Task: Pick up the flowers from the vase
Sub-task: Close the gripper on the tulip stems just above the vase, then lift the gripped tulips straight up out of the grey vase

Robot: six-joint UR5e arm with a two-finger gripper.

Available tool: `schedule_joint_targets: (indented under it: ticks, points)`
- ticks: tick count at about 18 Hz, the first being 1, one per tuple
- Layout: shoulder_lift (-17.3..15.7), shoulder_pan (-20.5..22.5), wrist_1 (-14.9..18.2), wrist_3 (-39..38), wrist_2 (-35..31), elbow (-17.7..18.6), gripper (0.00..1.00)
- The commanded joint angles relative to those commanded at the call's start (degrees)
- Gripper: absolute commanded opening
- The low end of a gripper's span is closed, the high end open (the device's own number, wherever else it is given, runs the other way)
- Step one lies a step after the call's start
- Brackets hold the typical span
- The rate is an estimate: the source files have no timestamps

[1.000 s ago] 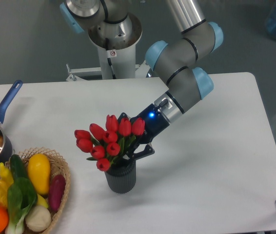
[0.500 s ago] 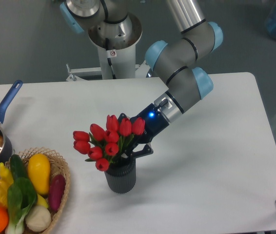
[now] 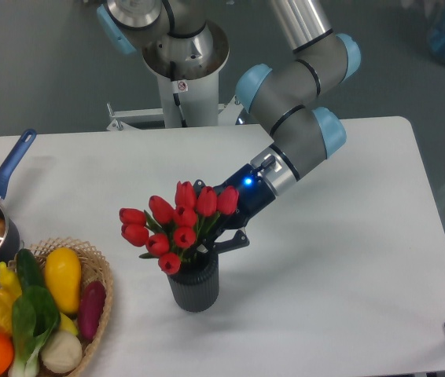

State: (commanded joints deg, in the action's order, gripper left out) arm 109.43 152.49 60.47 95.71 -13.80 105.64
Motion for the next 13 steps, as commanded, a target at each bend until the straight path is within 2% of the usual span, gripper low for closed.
schedule_joint_targets:
  ticks: [6,13]
  points:
    - [-2.2,1.1,0.3,-4.4,0.9,0.0,0.42]
    - [-2.8,0.9,0.4,-6.4,2.9,0.0,0.42]
